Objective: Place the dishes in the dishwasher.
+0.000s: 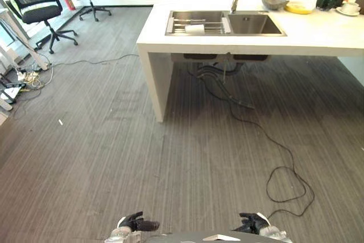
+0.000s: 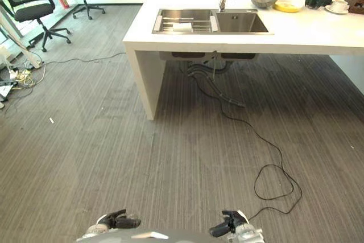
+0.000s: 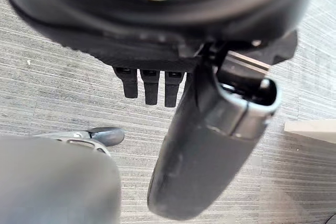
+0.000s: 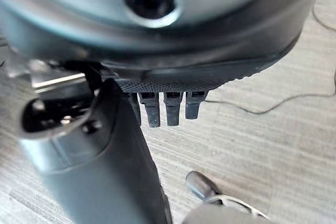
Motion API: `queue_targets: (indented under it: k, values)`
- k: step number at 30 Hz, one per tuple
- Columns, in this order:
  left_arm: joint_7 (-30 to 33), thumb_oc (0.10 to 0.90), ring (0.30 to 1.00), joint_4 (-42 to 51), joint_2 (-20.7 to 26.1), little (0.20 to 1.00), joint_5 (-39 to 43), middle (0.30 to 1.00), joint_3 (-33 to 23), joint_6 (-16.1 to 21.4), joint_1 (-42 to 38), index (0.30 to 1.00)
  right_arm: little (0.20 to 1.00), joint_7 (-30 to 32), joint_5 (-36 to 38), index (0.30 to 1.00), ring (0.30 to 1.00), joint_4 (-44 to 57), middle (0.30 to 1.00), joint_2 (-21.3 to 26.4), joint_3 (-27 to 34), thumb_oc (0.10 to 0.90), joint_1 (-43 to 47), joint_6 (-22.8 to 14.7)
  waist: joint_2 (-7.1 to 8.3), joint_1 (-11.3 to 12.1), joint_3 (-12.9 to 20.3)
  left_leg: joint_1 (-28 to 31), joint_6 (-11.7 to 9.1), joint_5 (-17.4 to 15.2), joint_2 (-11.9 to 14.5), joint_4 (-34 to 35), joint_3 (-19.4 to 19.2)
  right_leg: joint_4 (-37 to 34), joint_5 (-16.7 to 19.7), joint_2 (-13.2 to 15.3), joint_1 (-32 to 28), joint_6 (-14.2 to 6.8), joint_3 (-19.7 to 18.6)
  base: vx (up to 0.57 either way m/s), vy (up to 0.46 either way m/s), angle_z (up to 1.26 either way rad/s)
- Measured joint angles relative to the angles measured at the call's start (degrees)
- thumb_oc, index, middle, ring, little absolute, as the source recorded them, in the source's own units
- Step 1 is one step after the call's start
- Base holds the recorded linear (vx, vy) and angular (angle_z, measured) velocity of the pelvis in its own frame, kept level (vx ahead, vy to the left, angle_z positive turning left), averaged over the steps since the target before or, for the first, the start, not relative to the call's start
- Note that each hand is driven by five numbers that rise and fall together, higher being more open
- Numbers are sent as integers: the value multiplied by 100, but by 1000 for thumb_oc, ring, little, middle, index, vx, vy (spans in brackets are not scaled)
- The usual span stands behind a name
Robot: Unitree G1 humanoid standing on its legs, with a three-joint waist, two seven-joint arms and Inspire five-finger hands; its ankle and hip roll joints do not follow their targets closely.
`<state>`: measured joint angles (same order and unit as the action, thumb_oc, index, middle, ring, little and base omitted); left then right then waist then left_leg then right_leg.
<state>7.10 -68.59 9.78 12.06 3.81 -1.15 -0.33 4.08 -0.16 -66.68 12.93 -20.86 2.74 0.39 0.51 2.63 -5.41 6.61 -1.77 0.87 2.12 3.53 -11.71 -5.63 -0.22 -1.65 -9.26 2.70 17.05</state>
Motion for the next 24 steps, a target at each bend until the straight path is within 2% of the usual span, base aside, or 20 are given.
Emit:
queue_targets:
  k: [2, 5, 10, 17, 18, 19, 21, 22, 23, 24]
  values:
    - [169, 800, 900, 240, 16, 900, 16, 900, -1, 22, 63, 900, 900, 153, -297, 900, 900, 461, 900, 54, -178, 800, 55, -70, 76, 27, -49, 15, -6, 33, -4, 10, 34, -1, 2, 2, 6, 1, 33, -12, -8, 14]
    - [353, 800, 900, 376, -6, 900, 92, 900, -1, 73, 144, 900, 900, 286, -403, 900, 900, 621, 900, 30, -35, 800, 156, -213, 77, 30, -53, 16, 8, 47, -29, 18, 126, 0, 1, 22, -23, 0, 117, -11, -20, 16]
    - [624, 800, 900, 452, -24, 900, 215, 900, -1, 95, 203, 900, 900, 415, -306, 900, 900, 562, 900, -136, 111, 800, 186, -225, 74, 53, -65, 2, 11, 49, -43, 18, 162, 1, -6, 35, -33, -10, 165, -10, -21, 6]
    - [888, 800, 900, 1170, -140, 900, 695, 900, -6, 114, 575, 900, 900, 362, 35, 900, 900, 935, 900, -114, 63, 800, -210, -51, -54, 21, -220, -84, 16, 55, -76, -8, 274, 3, -62, 61, -42, -90, 278, 7, -39, 8]
    - [916, 800, 900, 1583, -177, 900, 823, 900, 25, 99, 760, 900, 900, 361, 35, 900, 900, 1627, 900, 43, -36, 800, -303, 66, -58, 5, -251, -190, 8, 50, -71, -117, 273, 1, -71, 64, 25, -102, 275, -46, -67, 3]
    - [913, 800, 900, 1907, -199, 900, 872, 900, 56, 140, 817, 900, 900, 393, 32, 900, 900, 2068, 900, 143, -43, 800, -360, -50, -30, 3, -345, -220, -4, 44, -76, -220, 275, 2, -55, 86, 35, -85, 285, -86, -103, 6]
    - [914, 800, 900, 2125, -238, 900, 911, 900, 180, 171, 895, 900, 900, 410, 53, 900, 900, 2251, 900, 167, -34, 800, -282, -224, -28, 17, -425, -432, -100, 11, -68, -602, 308, 84, -122, 107, 135, -28, 290, -23, -165, 3]
    - [851, 800, 900, 2683, -91, 900, 994, 900, 331, 256, 981, 900, 900, 387, 129, 900, 900, 2538, 900, 164, -26, 800, -84, -215, 182, 104, -621, -1137, -302, 28, -59, -1762, 132, 413, -236, 322, 427, 101, 239, 86, -159, -11]
    - [850, 800, 900, 2667, -62, 900, 1040, 900, 318, 294, 959, 900, 900, 373, 157, 900, 900, 2614, 900, 163, -14, 800, -84, -220, 206, 131, -643, -1405, -424, 10, 6, -2307, -60, 385, -143, 358, 399, 173, 230, 104, -134, -15]
    - [857, 800, 900, 2524, -129, 900, 1168, 900, 224, 307, 934, 900, 900, 375, 272, 900, 900, 2534, 900, 154, 13, 800, -54, -252, 142, 164, -655, -1608, -526, 56, 92, -2830, -56, 446, -204, 351, 379, 242, 194, 60, -58, -4]
